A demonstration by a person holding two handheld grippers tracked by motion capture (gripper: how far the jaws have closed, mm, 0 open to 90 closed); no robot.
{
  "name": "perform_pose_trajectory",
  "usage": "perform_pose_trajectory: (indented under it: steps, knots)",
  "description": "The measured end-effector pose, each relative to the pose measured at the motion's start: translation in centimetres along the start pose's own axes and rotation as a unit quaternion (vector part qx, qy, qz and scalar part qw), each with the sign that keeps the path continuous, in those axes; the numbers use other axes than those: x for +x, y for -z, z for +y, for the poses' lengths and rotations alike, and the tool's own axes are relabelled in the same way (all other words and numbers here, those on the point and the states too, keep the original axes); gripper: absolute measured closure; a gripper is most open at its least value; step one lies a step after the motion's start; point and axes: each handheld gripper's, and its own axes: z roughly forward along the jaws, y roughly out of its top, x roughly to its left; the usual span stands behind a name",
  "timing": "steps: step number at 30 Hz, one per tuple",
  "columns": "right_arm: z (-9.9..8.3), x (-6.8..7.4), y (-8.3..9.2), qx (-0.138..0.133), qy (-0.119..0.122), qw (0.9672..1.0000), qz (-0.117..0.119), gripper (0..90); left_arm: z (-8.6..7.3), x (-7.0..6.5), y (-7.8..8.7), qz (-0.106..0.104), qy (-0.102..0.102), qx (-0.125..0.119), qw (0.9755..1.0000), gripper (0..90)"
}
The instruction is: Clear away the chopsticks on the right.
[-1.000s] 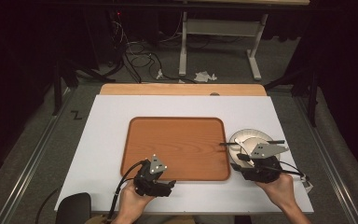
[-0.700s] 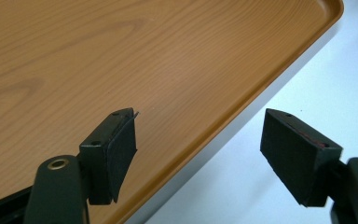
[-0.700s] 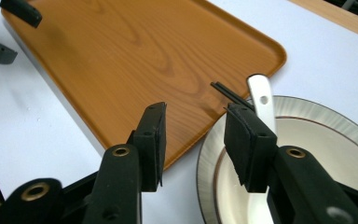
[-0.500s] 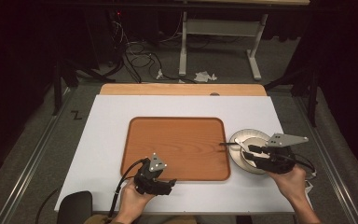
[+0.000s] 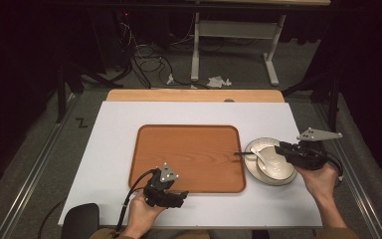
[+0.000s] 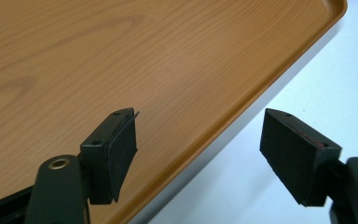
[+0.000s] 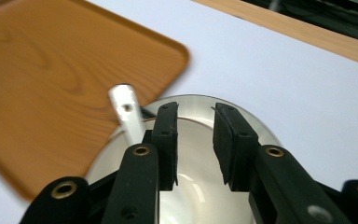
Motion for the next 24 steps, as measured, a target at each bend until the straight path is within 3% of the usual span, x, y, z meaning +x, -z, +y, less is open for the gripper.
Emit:
perform_pose_trajectory:
  steps: [6, 12, 15, 20, 24]
  knots:
    - [0.3, -1.6, -0.9, 0.019, -0.009, 0.9993, -0.032, 72.6, 0.0, 0.0, 0.0, -0.001, 0.001, 0.000, 1.0000, 27.3]
    - [-0.4, -3.6, -1.7, 0.029, -0.039, 0.9981, -0.038, 70.6, -0.1, 0.1, 0.1, 0.000, 0.003, -0.001, 1.0000, 27.3]
    - [-1.3, -5.2, -2.5, 0.061, -0.047, 0.9954, -0.058, 68.2, -0.1, 0.1, -0.1, 0.000, 0.004, 0.003, 1.0000, 27.3]
    - [-2.6, -6.9, -3.3, 0.079, -0.066, 0.9928, -0.061, 69.1, -0.2, 0.1, -0.1, 0.004, 0.005, 0.007, 1.0000, 27.3]
    - [-2.8, -7.2, -3.6, 0.088, -0.057, 0.9919, -0.071, 69.3, -0.4, 0.0, 0.0, 0.004, 0.007, 0.009, 0.9999, 27.3]
